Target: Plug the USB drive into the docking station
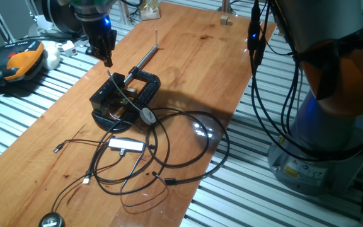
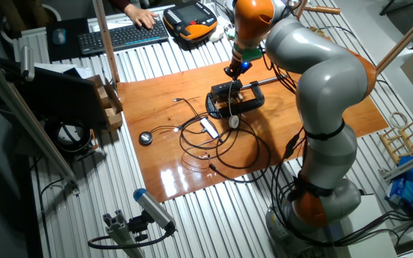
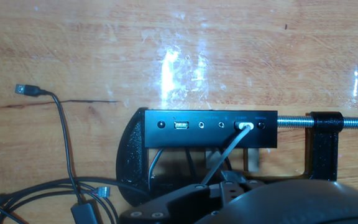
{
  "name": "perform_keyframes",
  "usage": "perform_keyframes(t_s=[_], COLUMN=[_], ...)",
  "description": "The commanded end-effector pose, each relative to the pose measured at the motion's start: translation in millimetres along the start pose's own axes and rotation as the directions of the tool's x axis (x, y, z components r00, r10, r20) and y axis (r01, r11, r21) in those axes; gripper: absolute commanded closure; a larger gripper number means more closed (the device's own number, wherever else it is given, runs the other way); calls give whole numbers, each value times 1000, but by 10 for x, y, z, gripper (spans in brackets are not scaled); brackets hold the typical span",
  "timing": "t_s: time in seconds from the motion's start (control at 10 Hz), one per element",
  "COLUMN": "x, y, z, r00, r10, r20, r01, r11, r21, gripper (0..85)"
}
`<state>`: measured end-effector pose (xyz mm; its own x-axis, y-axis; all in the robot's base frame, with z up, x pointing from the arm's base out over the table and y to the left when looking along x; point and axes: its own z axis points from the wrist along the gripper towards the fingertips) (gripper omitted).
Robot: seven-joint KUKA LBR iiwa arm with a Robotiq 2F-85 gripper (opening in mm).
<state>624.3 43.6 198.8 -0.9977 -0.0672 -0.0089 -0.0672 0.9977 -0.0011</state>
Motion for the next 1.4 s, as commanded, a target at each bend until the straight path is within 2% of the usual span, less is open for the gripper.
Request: perform_keyframes(t_s=[0.0, 0.4, 1.3], x=[1, 12, 12], y=[-1, -3, 33], z=[-2, -22, -15], r00=[1000, 1000, 999], r10=[-2, 8, 16], r20=[-1, 28, 29], r01=[2, -8, -16], r11=[1000, 1000, 1000], r21=[-2, 7, 9], gripper=[850, 850, 850])
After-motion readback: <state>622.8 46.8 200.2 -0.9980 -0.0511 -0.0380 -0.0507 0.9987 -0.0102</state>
